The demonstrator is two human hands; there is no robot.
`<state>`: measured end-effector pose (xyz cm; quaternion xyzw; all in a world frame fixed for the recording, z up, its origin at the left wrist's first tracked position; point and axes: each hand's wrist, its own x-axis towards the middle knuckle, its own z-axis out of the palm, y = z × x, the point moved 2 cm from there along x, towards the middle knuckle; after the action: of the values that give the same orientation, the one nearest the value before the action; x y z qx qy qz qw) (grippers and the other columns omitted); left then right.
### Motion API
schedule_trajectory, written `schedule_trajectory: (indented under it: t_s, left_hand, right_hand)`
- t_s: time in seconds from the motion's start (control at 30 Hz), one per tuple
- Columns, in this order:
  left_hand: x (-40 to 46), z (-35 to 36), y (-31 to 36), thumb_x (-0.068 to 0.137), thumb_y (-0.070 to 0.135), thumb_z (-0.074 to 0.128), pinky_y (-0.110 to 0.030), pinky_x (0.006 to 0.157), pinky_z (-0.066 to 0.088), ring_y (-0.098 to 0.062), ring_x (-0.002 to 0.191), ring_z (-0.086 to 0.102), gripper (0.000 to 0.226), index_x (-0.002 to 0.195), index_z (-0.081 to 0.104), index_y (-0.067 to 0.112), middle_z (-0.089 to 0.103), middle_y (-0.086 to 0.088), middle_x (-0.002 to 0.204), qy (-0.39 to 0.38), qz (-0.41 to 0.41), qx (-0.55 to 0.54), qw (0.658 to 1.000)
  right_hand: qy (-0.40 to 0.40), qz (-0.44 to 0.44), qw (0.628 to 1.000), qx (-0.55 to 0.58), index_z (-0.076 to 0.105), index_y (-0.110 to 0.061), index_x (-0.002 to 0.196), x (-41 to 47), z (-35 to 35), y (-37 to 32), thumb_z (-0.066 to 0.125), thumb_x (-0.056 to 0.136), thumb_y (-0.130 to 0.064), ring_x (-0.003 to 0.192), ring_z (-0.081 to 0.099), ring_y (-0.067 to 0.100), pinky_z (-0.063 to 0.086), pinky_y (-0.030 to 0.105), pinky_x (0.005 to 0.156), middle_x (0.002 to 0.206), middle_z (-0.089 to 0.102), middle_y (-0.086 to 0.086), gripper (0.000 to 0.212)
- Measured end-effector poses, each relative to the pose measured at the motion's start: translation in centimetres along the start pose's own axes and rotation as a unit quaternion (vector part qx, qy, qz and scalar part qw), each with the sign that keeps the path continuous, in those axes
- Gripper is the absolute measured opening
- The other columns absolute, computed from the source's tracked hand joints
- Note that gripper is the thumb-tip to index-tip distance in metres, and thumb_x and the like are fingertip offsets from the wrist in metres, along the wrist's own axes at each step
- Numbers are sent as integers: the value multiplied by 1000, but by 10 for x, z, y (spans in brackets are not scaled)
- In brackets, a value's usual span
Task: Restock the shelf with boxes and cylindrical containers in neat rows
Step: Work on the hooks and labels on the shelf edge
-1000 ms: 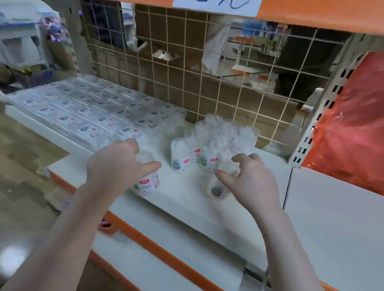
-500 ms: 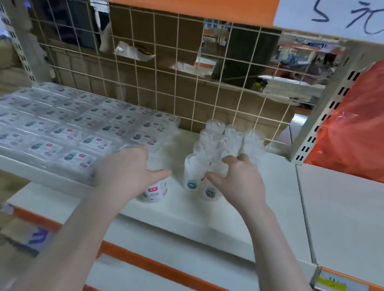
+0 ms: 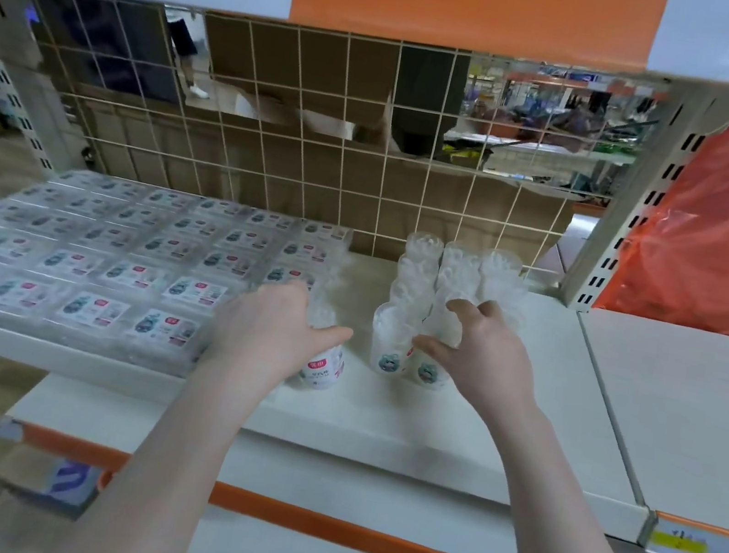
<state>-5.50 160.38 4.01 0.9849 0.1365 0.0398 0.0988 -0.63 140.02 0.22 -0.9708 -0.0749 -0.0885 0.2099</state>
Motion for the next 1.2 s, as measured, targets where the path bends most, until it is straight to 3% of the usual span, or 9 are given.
schedule_trajectory:
  t_s: [0.17,0.33,0.5,0.73,0.9,1.1,1.2]
  left_hand:
    - [2,2,2,76,71,54,-31,70,42,-25,99,58,62,110,55,19,61,-1,109,-3,6,-9,1000]
    - [-2,1,4,76,70,55,-30,70,40,-26,100,58,64,111,55,18,61,-3,109,-2,20,-12,1000]
    - [-9,1,9,77,71,54,-31,72,44,-27,97,57,66,113,55,16,60,-5,108,-6,38,-10,999]
    - [-18,4,36,78,71,52,-30,67,42,-24,92,57,64,112,55,17,61,-3,105,-22,48,-5,999]
    - [-26,9,75,78,72,51,-26,50,30,-20,75,53,56,84,49,16,51,3,75,-22,29,18,999]
    - [-37,20,140,78,72,50,-24,49,25,-22,80,53,56,71,45,17,53,0,79,-31,-10,42,999]
    - [-39,28,167,81,65,51,-23,49,23,-21,79,50,49,69,43,18,44,3,71,-27,-20,42,999]
  right_hand:
    - [1,-21,1000,-22,49,-19,130,-4,2,5,55,82,-58,90,58,30,41,33,64,111,52,8,62]
    - [7,-39,999,-16,51,-18,129,-11,2,11,43,94,-46,100,55,29,44,36,77,112,54,9,45]
    - [46,-53,997,-14,57,-14,124,-25,-4,22,43,98,-29,100,55,32,43,37,78,111,57,9,33]
    - [69,4,997,-25,58,-16,123,-45,-19,60,49,95,-28,92,58,29,43,33,72,111,58,8,31]
    - [59,25,997,-31,57,-21,125,-45,-39,103,50,94,-34,100,58,25,42,32,76,115,57,3,34]
    - [20,16,999,-28,55,-23,126,-35,-60,164,50,94,-36,101,58,24,41,31,76,114,56,2,36]
    - [-1,0,1000,-21,54,-23,126,-30,-62,186,50,93,-35,102,57,24,41,31,76,116,56,3,35]
